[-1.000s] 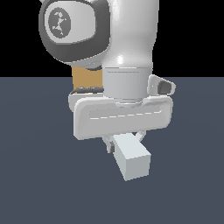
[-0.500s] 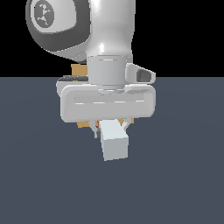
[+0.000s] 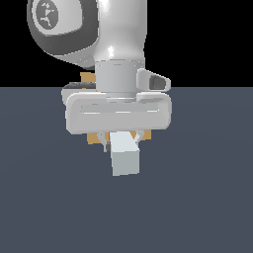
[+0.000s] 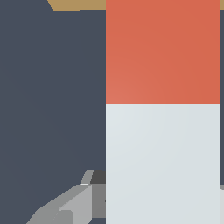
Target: Insert the peg into the horizontal hole in a box.
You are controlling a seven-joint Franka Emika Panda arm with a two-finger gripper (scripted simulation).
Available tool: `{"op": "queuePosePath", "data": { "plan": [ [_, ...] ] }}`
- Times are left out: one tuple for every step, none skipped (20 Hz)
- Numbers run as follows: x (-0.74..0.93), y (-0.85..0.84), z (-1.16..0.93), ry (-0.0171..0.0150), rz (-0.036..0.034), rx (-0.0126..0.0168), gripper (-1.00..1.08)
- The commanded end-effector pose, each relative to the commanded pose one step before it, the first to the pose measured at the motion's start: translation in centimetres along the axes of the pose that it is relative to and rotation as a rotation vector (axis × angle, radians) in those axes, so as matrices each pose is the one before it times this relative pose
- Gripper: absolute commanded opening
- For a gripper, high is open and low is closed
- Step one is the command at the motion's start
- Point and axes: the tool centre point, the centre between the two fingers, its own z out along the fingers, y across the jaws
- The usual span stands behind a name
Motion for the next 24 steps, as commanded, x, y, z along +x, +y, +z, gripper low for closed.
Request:
{"op": "queuePosePath", "data": {
  "plan": [
    [-0.037, 0.183, -0.264, -0.00123, 0.00080, -0.00507, -1.00],
    [-0.015, 0.153, -0.211, -0.00093, 0.00052, -0.00400, -1.00],
    [0.000, 0.000, 0.000, 0.00000, 0.00000, 0.00000, -1.00],
    [0.000, 0.000, 0.000, 0.00000, 0.00000, 0.00000, -1.00],
    [0.000, 0.000, 0.000, 0.00000, 0.00000, 0.00000, -1.00],
    [0.035, -0.170, 0.249, 0.00119, -0.00016, 0.00493, -1.00],
    [0.041, 0.000, 0.000, 0.00000, 0.00000, 0.00000, -1.00],
    [0.123, 0.000, 0.001, 0.00000, 0.00000, 0.00000, -1.00],
    [0.205, -0.001, 0.001, 0.00000, 0.00000, 0.00000, -1.00],
    [0.287, -0.002, 0.002, 0.00000, 0.00000, 0.00000, -1.00],
    [0.370, -0.008, -0.027, -0.00011, -0.00003, -0.00047, -1.00],
    [0.448, -0.008, 0.003, 0.00000, 0.00000, 0.00000, -1.00],
    [0.528, -0.011, 0.003, 0.00000, 0.00000, 0.00000, -1.00],
    [0.610, -0.018, -0.026, -0.00010, -0.00003, -0.00048, -1.00],
    [0.686, -0.021, -0.025, -0.00009, -0.00003, -0.00048, -1.00],
    [0.758, -0.018, 0.004, 0.00000, 0.00000, 0.00000, -1.00],
    [0.833, -0.018, -0.025, -0.00009, -0.00002, -0.00048, -1.00],
    [0.903, -0.012, -0.024, -0.00010, -0.00001, -0.00048, -1.00],
    [0.968, 0.001, 0.005, 0.00000, 0.00000, 0.00000, -1.00],
    [0.949, 0.006, -0.036, -0.00015, 0.00002, -0.00067, -1.00],
    [0.871, 0.014, -0.025, -0.00011, 0.00003, -0.00047, -1.00],
    [0.795, 0.020, 0.003, 0.00000, 0.00000, 0.00000, -1.00],
    [0.716, 0.015, -0.025, -0.00011, 0.00005, -0.00047, -1.00],
    [0.641, 0.018, 0.003, 0.00000, 0.00000, 0.00000, -1.00]
  ]
}}
